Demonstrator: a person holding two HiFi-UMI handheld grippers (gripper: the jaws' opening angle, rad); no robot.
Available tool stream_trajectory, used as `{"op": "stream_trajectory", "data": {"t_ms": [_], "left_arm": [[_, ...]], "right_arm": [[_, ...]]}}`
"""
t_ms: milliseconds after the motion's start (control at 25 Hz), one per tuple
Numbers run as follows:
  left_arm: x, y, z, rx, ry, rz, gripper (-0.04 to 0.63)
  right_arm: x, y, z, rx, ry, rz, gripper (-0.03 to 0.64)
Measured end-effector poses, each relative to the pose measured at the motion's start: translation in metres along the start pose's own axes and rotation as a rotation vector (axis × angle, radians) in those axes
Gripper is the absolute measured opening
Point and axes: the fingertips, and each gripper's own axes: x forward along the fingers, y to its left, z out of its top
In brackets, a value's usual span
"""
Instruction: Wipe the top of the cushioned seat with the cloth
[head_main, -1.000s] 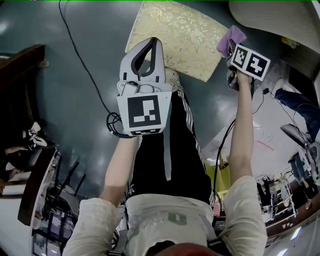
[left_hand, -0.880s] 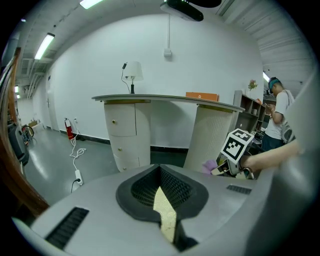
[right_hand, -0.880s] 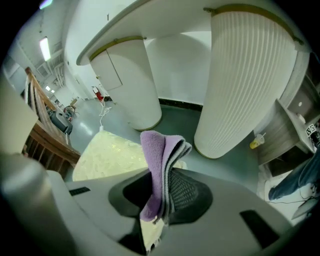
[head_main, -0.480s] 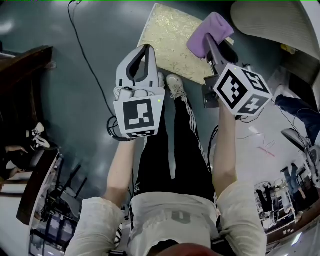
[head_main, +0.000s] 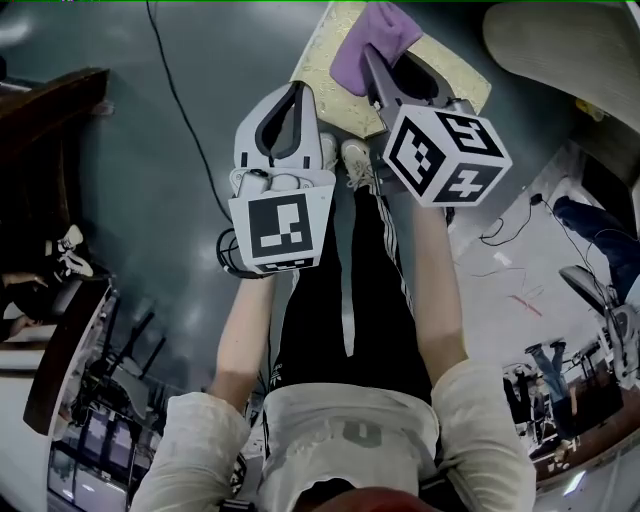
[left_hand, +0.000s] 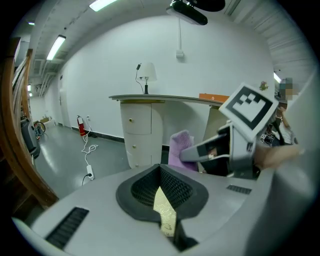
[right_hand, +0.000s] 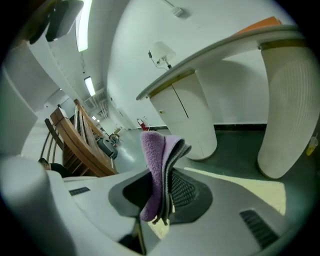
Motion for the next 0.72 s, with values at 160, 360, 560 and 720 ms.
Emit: {"op": "stream_trajectory", "data": {"t_ms": [160,360,560,720], "left_arm": [[0.001,0.006,-0.006,-0.006,0.007,0.016,0.006],[-0.004,0.023,-0.018,-0.005,0.033,0.035,0.006],[-0.002,0.026,-0.024,-0.014,0.047,0.043,0.006],[0.003,0.020,-0.021,-0.024,0.047,0.034,0.006]], "right_arm": [[0.055,-0.014,-0.045,0.026,0.097,0.011,0.091],[0.111,-0.016,-0.092,0.084,0.213,-0.017,0.091],[0.127,-0.021,-0.101,0.094,0.252,-0.045,0.091],[0.124,-0.024,-0.103,0.060,0.275,-0.051,0.091]]}}
